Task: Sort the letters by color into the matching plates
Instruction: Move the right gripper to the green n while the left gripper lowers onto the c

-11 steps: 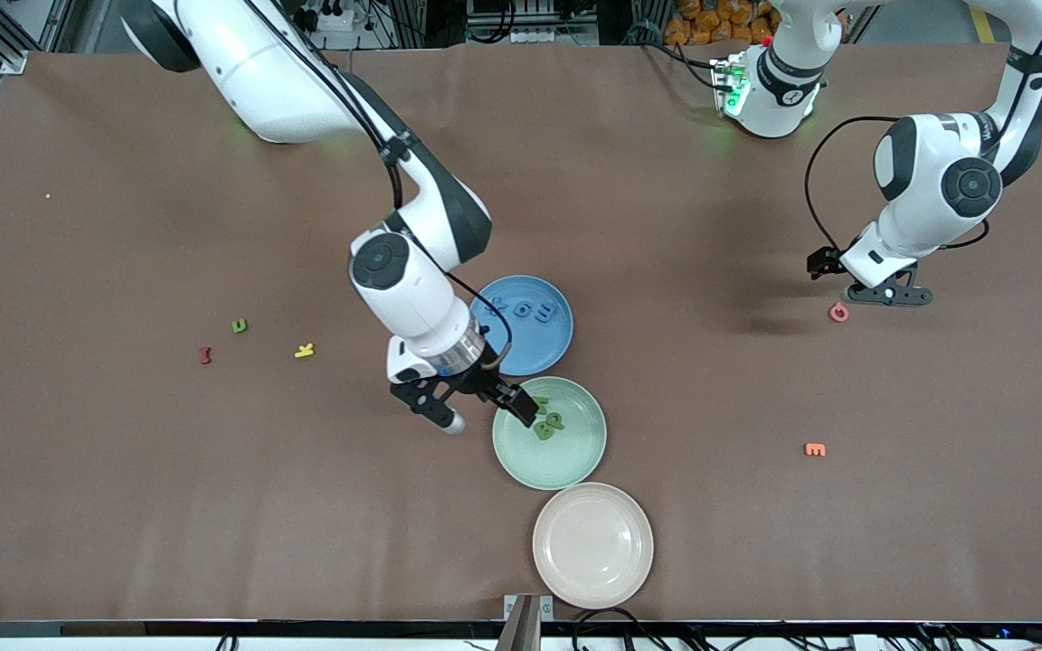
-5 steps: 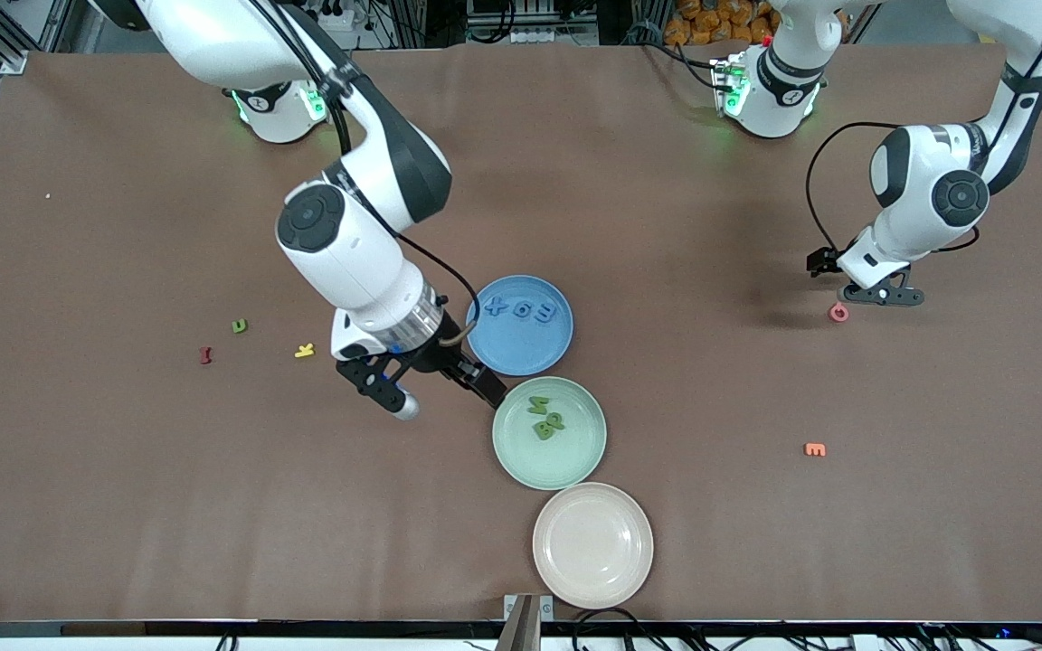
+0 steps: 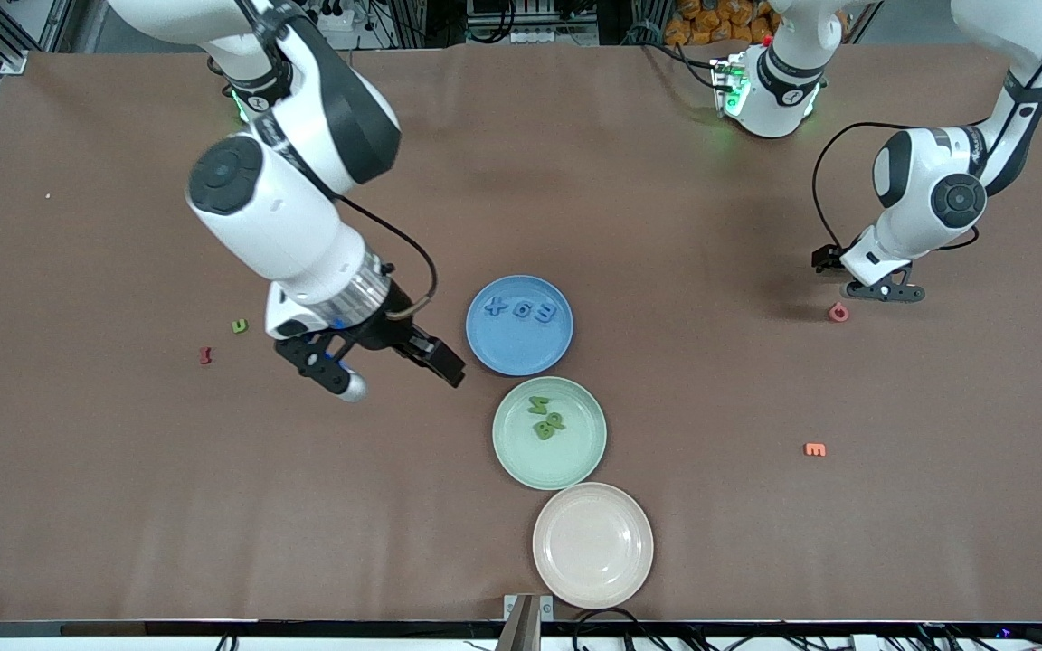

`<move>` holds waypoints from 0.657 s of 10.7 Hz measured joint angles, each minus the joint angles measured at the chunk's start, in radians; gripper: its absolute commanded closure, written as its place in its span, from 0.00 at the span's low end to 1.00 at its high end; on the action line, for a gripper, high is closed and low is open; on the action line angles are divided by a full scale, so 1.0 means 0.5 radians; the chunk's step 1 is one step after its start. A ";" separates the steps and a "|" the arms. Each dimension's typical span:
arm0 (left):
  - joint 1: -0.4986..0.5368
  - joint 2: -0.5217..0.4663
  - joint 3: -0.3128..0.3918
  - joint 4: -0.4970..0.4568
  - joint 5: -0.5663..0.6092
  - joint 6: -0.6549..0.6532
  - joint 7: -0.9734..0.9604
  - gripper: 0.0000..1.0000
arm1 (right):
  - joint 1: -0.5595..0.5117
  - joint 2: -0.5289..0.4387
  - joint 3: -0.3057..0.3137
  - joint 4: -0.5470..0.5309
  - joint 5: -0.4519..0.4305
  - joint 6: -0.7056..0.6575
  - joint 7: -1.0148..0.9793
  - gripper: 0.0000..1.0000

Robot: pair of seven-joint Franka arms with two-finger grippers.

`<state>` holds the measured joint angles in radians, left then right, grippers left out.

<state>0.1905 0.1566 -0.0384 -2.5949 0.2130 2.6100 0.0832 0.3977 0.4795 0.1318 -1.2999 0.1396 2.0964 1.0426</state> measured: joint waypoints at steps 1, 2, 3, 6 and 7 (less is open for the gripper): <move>0.000 -0.039 0.000 -0.032 0.000 0.004 0.000 0.00 | -0.034 -0.045 0.002 0.000 0.001 -0.084 -0.069 0.00; 0.000 -0.096 -0.001 -0.065 0.000 0.004 0.000 0.00 | -0.064 -0.083 0.003 0.000 0.001 -0.172 -0.151 0.00; 0.000 -0.160 -0.001 -0.098 0.000 0.004 0.000 0.00 | -0.091 -0.117 0.003 0.000 0.001 -0.256 -0.242 0.00; 0.007 -0.222 -0.001 -0.164 0.000 0.008 0.000 0.00 | -0.211 -0.229 0.000 0.000 0.001 -0.550 -0.573 0.00; 0.007 -0.192 -0.001 -0.174 0.000 0.065 0.000 0.00 | -0.252 -0.261 -0.001 0.000 0.001 -0.633 -0.673 0.00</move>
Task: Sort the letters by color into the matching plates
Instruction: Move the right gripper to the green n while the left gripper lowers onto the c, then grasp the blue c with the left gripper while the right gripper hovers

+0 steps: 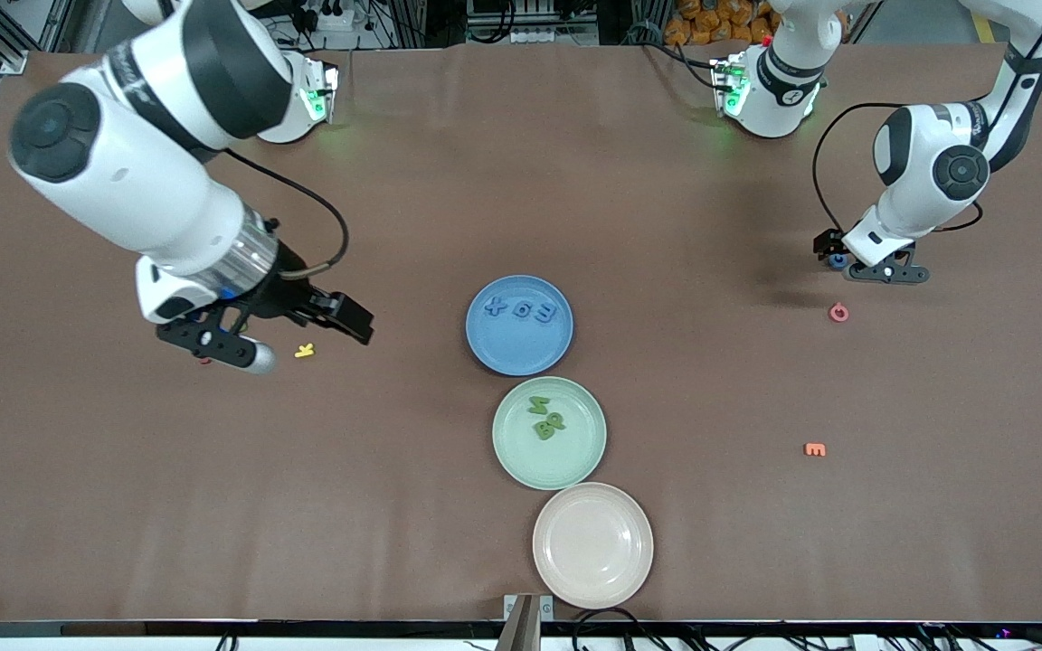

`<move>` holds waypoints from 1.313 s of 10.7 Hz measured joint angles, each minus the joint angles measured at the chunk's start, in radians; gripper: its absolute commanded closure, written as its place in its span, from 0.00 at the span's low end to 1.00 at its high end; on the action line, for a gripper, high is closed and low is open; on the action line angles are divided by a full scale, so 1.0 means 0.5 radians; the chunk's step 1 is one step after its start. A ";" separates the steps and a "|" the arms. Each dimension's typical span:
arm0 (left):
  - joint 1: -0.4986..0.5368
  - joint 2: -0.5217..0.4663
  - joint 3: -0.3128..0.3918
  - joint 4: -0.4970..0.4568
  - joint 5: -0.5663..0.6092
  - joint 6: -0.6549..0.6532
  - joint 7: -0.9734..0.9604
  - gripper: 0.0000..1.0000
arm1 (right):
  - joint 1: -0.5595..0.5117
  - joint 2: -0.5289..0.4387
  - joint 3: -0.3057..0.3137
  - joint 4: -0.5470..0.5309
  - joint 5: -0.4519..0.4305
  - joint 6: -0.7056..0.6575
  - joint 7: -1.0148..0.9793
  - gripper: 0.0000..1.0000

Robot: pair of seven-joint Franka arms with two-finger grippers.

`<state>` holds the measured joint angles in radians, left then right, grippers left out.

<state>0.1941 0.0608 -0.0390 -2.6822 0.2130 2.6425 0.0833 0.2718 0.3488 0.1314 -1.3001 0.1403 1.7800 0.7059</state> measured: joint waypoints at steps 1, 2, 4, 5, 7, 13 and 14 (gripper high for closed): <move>0.003 0.052 0.000 -0.008 0.000 0.078 0.000 0.00 | -0.028 -0.020 -0.006 -0.001 0.000 -0.081 -0.089 0.00; 0.013 0.111 0.000 -0.010 0.007 0.133 0.000 0.00 | -0.037 -0.026 -0.024 -0.001 0.000 -0.148 -0.174 0.00; 0.063 0.183 0.001 -0.010 0.094 0.170 0.000 0.00 | -0.040 -0.026 -0.064 -0.026 0.000 -0.183 -0.298 0.00; 0.118 0.209 0.001 -0.010 0.180 0.204 0.001 0.00 | -0.046 -0.027 -0.074 -0.049 -0.001 -0.183 -0.360 0.00; 0.232 0.267 0.002 -0.010 0.306 0.290 0.002 0.00 | -0.077 -0.036 -0.080 -0.082 -0.002 -0.183 -0.493 0.00; 0.254 0.282 -0.003 -0.011 0.317 0.313 -0.007 0.00 | -0.149 -0.135 -0.134 -0.237 -0.013 -0.201 -0.916 0.00; 0.254 0.282 -0.004 -0.011 0.317 0.313 -0.010 0.00 | -0.147 -0.137 -0.134 -0.257 -0.030 -0.201 -0.961 0.00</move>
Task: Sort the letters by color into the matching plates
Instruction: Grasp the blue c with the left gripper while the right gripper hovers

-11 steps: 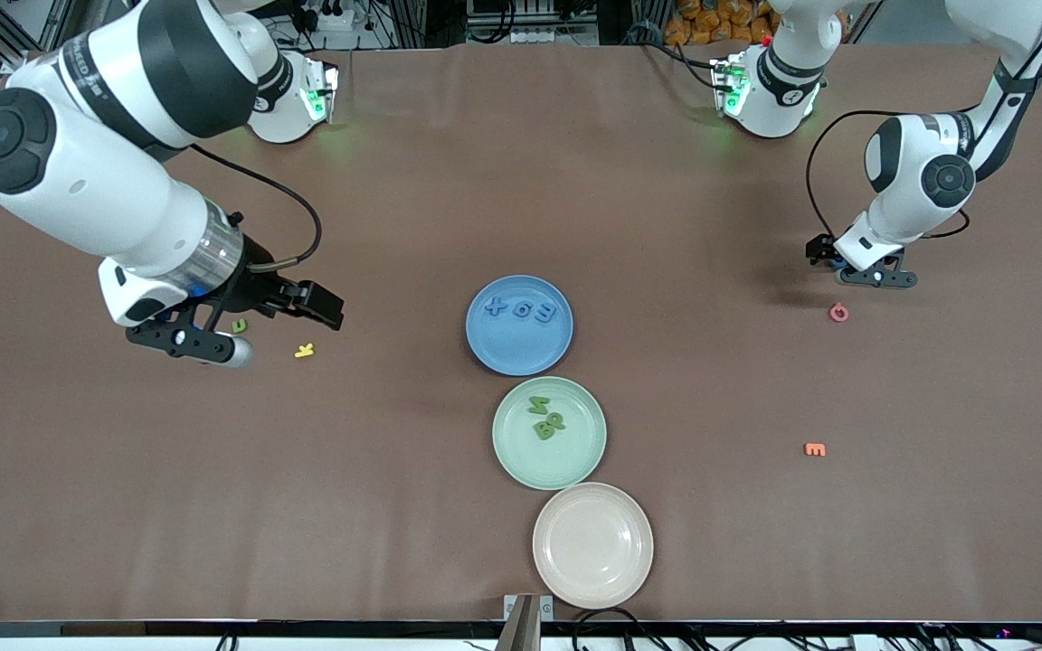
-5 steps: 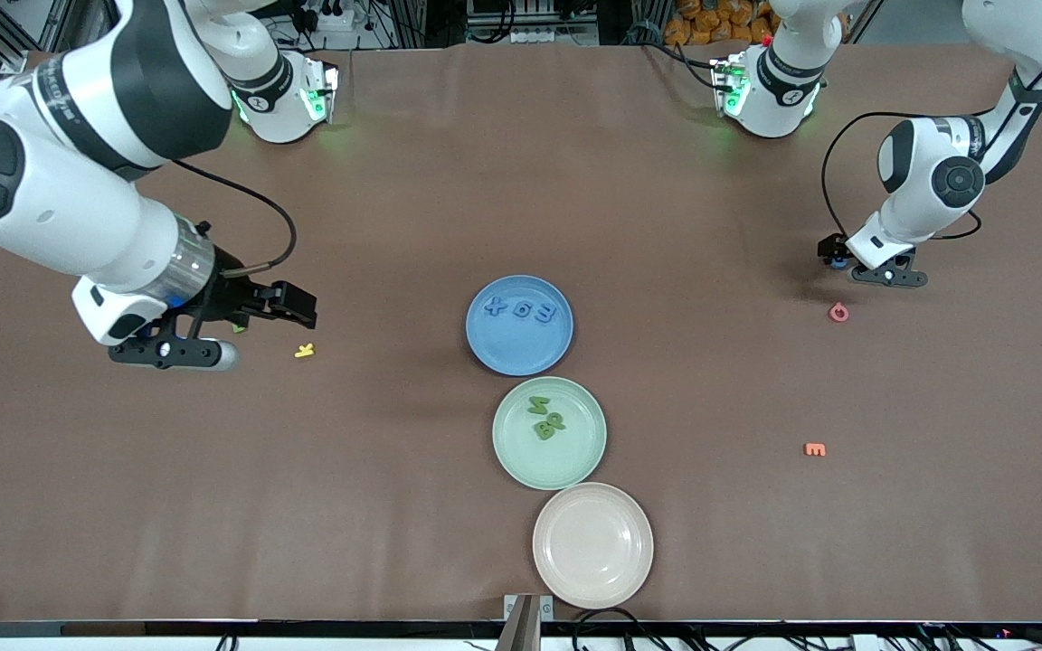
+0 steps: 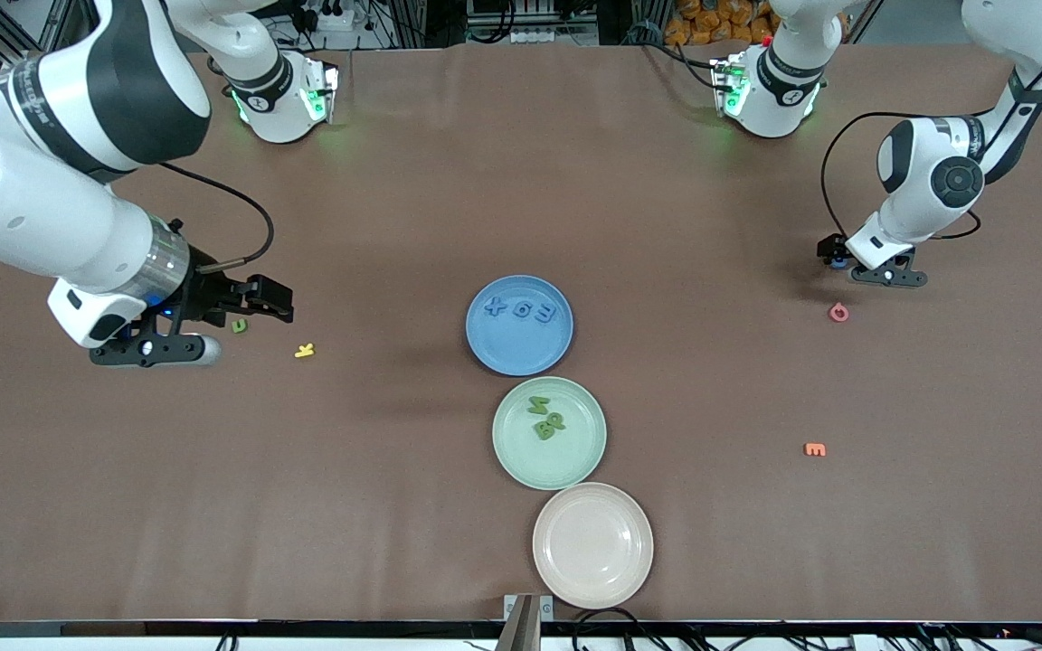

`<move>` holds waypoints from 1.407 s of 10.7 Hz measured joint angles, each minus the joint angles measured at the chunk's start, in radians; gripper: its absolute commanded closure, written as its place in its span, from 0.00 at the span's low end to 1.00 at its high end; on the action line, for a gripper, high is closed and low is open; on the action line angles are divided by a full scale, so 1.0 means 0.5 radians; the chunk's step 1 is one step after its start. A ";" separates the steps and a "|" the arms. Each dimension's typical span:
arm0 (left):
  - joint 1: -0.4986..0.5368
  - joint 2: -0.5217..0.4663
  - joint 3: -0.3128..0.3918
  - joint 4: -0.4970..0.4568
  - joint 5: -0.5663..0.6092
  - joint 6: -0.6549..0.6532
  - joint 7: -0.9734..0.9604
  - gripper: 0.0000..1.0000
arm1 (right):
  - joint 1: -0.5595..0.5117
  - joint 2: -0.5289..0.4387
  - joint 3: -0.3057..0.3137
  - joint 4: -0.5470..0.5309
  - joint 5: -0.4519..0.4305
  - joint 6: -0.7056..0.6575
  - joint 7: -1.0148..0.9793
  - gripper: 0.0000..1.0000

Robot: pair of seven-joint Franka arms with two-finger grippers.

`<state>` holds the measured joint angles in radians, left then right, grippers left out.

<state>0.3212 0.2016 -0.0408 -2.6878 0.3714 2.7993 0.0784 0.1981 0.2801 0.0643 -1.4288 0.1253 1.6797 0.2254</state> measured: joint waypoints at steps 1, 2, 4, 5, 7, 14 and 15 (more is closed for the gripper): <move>0.000 0.000 -0.001 -0.002 0.000 0.000 -0.007 0.00 | 0.002 -0.001 0.000 -0.019 -0.016 0.001 -0.019 0.00; 0.000 0.000 -0.002 -0.005 0.000 0.000 -0.012 0.00 | 0.003 -0.002 0.000 -0.032 -0.024 0.002 -0.031 0.00; 0.000 0.000 -0.004 -0.010 0.000 0.004 -0.016 0.00 | 0.004 -0.012 0.001 -0.047 -0.030 0.005 -0.043 0.00; 0.000 0.000 -0.006 -0.012 0.000 0.005 -0.024 0.00 | 0.004 -0.021 0.001 -0.049 -0.030 0.005 -0.066 0.00; 0.000 0.000 -0.022 -0.016 0.000 0.006 -0.061 0.00 | 0.004 -0.037 0.001 -0.049 -0.031 0.010 -0.097 0.00; 0.004 -0.032 -0.081 -0.021 0.000 0.004 -0.148 1.00 | -0.001 -0.043 -0.003 -0.069 -0.136 0.166 -0.113 0.00; 0.004 -0.036 -0.081 -0.024 0.000 0.004 -0.148 1.00 | 0.000 -0.044 -0.003 -0.073 -0.136 0.167 -0.114 0.00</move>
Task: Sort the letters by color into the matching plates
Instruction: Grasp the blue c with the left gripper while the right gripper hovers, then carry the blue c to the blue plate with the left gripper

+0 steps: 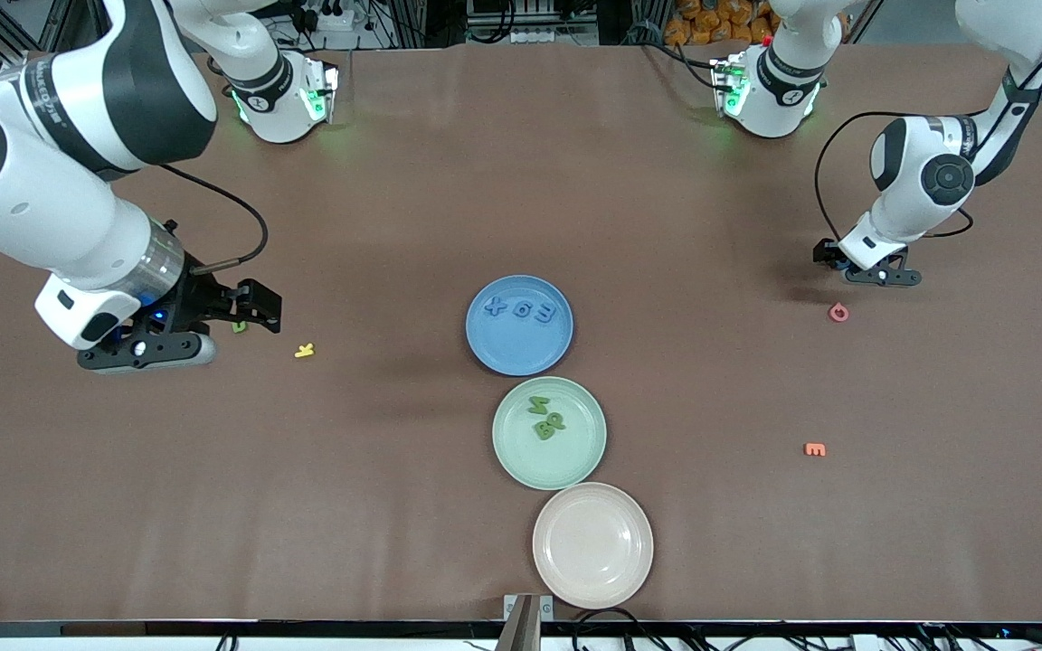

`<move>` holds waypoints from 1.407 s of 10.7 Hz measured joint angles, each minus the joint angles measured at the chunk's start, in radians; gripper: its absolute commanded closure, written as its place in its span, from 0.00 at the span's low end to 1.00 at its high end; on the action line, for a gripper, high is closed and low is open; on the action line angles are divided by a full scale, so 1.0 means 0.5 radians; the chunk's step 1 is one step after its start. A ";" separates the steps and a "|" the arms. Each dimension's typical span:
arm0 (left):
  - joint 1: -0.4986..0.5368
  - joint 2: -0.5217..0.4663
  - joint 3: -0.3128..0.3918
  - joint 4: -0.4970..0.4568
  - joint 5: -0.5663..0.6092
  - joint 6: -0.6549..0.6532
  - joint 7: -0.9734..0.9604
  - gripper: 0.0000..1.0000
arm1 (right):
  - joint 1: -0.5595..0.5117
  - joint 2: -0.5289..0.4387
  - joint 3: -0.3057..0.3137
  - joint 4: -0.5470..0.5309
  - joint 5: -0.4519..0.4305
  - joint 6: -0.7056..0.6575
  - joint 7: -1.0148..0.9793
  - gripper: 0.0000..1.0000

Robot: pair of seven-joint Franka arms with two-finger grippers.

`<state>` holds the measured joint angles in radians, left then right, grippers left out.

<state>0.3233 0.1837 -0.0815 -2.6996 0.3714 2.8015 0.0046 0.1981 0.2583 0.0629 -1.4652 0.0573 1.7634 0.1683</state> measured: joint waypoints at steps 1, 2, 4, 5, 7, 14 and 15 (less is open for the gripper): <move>0.000 0.000 0.000 0.000 0.000 0.000 0.000 1.00 | 0.002 -0.006 0.002 -0.024 -0.009 -0.001 -0.009 0.00; 0.000 0.000 0.000 0.000 0.000 0.000 0.000 1.00 | 0.004 -0.025 0.008 -0.079 -0.073 -0.001 -0.038 0.00; 0.000 -0.004 -0.001 0.000 0.000 0.001 -0.003 1.00 | 0.006 -0.074 0.017 -0.179 -0.142 0.006 -0.073 0.00; 0.000 -0.012 -0.010 0.003 0.000 0.003 -0.004 1.00 | 0.005 -0.098 0.016 -0.207 -0.156 0.008 -0.079 0.00; -0.001 -0.031 -0.070 0.054 0.000 0.024 -0.028 1.00 | -0.006 -0.144 0.009 -0.222 -0.163 0.008 -0.142 0.00; -0.015 0.044 -0.463 0.575 -0.317 -0.242 -0.220 1.00 | -0.172 -0.269 -0.003 -0.244 -0.167 -0.032 -0.296 0.00; -0.017 0.055 -0.496 0.650 -0.333 -0.312 -0.263 1.00 | -0.191 -0.279 -0.004 -0.245 -0.167 -0.042 -0.319 0.00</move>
<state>0.3147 0.2112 -0.3297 -2.3748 0.2048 2.6455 -0.1269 0.1024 0.1186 0.0610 -1.5877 -0.0259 1.7425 0.0090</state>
